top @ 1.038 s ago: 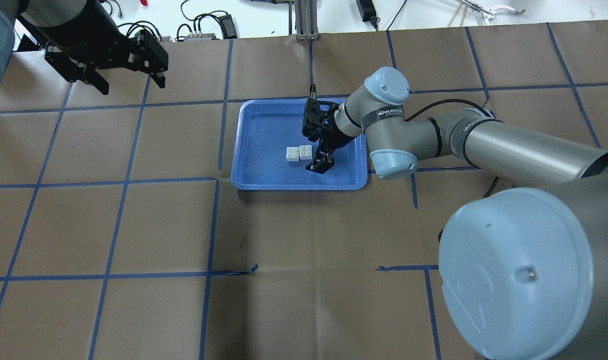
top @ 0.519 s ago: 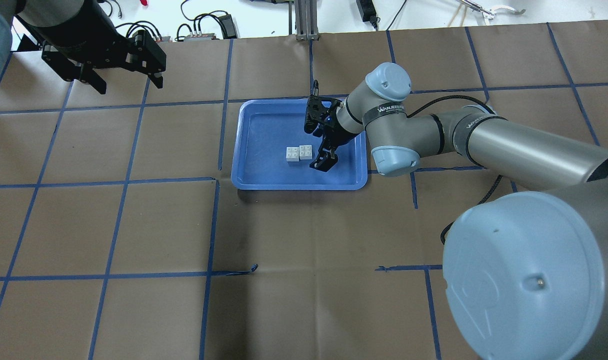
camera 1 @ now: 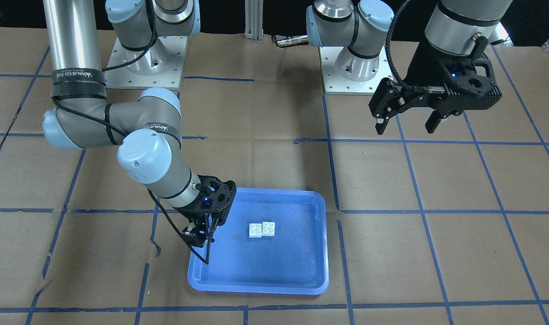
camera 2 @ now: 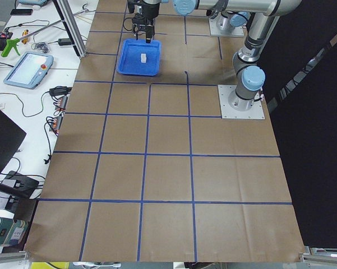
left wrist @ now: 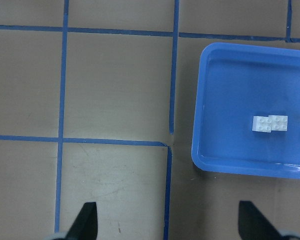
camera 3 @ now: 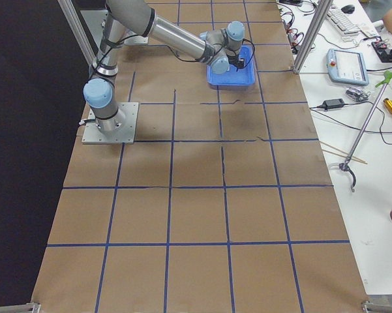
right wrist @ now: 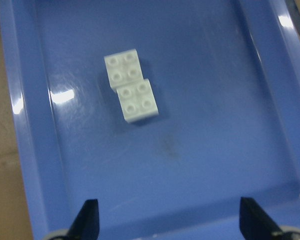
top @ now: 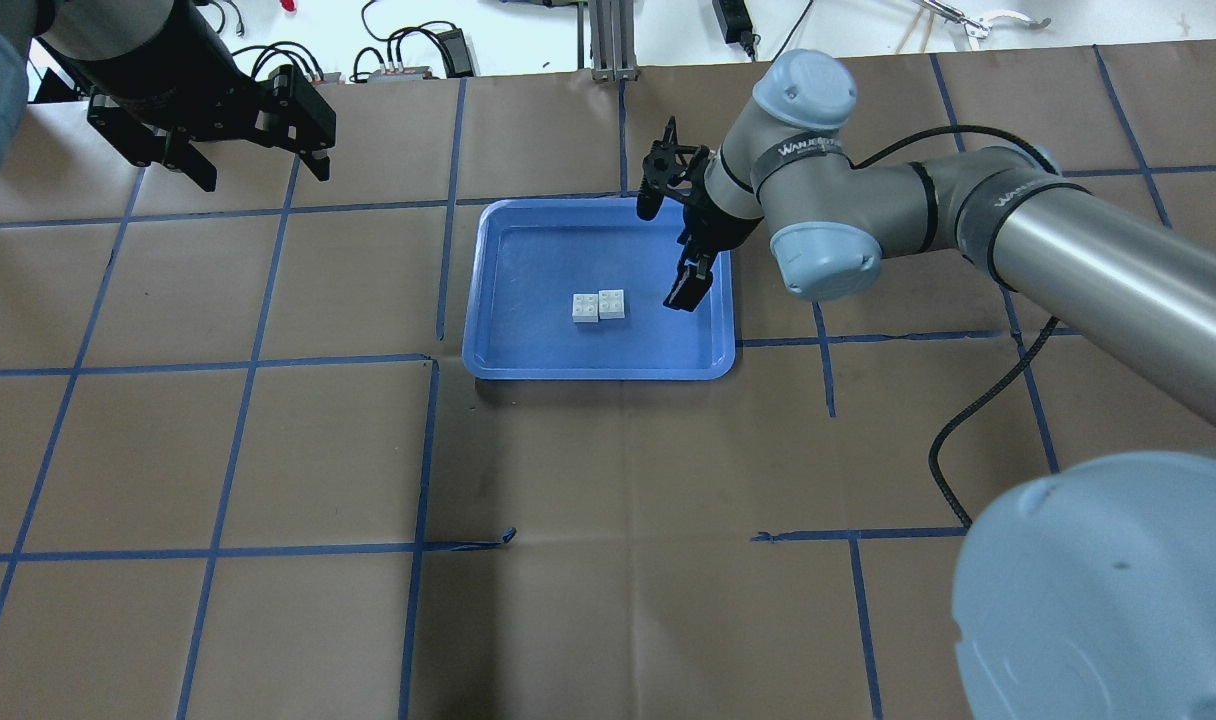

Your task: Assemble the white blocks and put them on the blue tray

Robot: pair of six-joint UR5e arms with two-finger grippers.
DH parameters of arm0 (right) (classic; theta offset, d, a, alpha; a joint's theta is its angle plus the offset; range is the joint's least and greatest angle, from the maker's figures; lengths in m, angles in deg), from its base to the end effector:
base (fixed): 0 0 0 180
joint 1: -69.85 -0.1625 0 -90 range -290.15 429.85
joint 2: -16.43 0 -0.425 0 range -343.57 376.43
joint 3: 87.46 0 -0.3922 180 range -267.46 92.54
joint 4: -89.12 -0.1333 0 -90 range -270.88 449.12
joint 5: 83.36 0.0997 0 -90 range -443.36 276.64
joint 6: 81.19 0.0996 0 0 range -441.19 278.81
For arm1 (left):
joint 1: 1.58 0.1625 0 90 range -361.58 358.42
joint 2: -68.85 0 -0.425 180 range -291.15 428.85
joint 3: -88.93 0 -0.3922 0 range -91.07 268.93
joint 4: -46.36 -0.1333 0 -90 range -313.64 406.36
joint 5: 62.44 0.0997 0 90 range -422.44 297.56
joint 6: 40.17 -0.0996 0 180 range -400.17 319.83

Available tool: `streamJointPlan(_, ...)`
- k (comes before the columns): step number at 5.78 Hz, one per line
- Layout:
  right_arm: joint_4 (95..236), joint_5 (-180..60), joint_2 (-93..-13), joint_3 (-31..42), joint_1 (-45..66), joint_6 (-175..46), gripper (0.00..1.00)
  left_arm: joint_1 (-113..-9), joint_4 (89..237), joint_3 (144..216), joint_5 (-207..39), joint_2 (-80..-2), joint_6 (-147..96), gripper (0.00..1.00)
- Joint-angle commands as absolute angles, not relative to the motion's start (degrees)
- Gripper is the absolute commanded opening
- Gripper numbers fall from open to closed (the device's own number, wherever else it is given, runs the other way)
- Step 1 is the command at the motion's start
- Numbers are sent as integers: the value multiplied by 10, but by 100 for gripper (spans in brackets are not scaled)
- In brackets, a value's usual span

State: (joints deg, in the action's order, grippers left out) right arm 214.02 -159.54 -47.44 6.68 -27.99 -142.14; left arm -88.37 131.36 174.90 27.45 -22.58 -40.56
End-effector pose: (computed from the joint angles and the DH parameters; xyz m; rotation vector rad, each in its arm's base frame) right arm 0.2420 -0.6057 0.2580 -1.6784 2.4261 -0.2665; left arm -0.1045 -0.5211 0.5196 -0.0769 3.1315 -0.2080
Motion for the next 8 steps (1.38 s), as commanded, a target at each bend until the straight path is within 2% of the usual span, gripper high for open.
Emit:
streamJointPlan(1, 2054, -1675, -538, 47, -261, -1248, 100, -884, 1313, 1748, 273, -227, -406, 100)
streamJointPlan(4, 1901, -1738, -648, 40, -234, -960, 100, -883, 1313, 1749, 276, -225, -406, 100)
streamJointPlan(5, 1848, -1741, -668, 16, -228, -860, 100, -883, 1313, 1750, 276, -224, -406, 100)
streamJointPlan(7, 1731, -1735, -687, -56, -209, -796, 100, -883, 1313, 1752, 276, -224, -407, 100)
streamJointPlan(8, 1693, -1734, -705, -64, -203, -791, 100, -884, 1313, 1751, 276, -225, -407, 100)
